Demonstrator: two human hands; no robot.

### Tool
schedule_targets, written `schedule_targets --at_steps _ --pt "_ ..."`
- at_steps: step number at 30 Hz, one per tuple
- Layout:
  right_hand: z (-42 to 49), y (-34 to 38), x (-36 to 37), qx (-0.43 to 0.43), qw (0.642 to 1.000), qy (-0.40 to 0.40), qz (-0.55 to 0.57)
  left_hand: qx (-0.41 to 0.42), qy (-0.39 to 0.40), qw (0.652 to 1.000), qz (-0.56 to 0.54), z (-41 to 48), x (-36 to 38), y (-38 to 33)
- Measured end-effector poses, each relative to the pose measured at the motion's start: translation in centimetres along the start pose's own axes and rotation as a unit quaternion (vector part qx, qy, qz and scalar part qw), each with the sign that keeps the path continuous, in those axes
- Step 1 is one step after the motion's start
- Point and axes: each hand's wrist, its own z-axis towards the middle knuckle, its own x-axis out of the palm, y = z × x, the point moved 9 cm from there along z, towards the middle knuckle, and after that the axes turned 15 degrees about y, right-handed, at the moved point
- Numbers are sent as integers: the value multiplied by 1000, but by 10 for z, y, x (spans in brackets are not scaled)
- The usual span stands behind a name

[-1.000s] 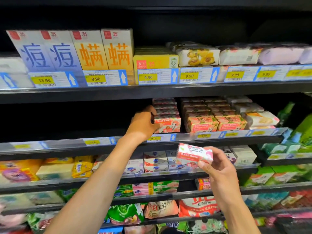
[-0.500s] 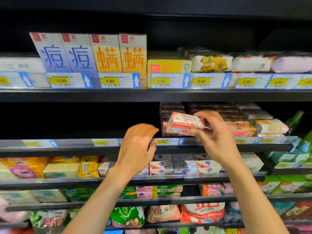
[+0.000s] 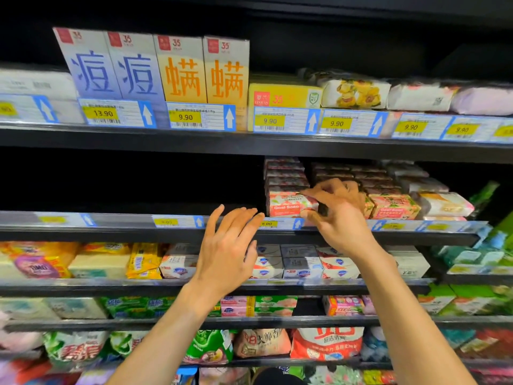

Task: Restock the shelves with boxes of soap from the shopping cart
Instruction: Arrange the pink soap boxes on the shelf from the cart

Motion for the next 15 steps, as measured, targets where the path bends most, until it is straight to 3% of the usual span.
schedule_targets --at_steps 9,15 --pt "6 -2 0 7 999 48 -21 -5 22 1000 1 1 -3 0" --pt "15 -2 1 10 989 145 -11 -2 27 1000 4 0 -3 0"
